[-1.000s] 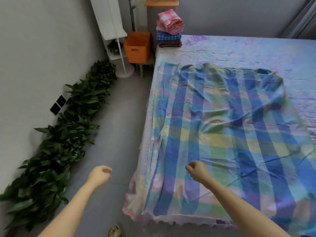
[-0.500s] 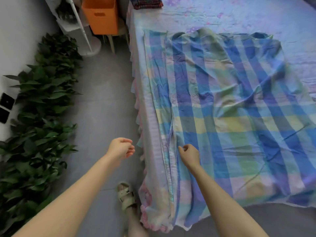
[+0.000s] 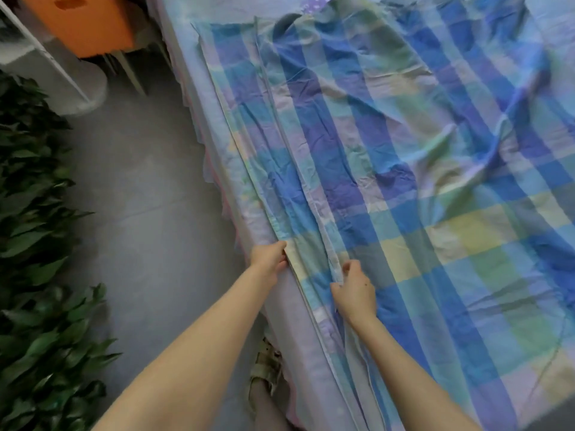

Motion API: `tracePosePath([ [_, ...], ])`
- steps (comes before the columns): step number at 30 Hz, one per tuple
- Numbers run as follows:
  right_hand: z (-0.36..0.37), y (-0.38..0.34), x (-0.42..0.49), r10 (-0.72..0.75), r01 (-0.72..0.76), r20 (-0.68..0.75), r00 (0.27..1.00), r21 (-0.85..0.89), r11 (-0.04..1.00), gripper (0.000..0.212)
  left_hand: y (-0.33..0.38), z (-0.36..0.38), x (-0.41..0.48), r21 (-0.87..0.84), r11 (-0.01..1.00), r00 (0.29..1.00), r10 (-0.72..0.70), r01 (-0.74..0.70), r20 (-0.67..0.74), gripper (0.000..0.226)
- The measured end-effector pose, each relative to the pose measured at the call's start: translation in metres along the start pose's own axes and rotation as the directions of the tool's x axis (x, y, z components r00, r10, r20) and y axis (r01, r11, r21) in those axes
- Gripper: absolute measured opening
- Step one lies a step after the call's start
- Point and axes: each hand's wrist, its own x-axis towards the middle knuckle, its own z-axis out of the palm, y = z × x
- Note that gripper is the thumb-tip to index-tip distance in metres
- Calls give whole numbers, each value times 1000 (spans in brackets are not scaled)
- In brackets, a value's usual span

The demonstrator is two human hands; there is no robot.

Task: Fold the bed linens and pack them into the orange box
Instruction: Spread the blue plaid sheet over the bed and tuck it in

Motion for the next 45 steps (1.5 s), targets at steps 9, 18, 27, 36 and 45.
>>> tracePosePath([
  [9,-43,8,-33,-248,199,153,957,278,940,24,51,-4,34,-69,987,989,139,-143,-51,11],
  [18,-16,-40,-3,-88,64,-61,994,-319,946,27,99,-19,59,94,989,989,-121,113,87,9],
  [27,-8,-206,132,-142,83,-158,977,-329,940,51,245,-23,140,42,963,938,-270,267,217,19],
  [36,0,-241,209,117,-128,-51,992,-450,884,79,401,-3,197,13,992,960,-124,125,251,17],
  [45,3,-233,226,159,-119,45,986,-473,873,105,540,-7,286,252,955,977,188,-158,-100,2],
])
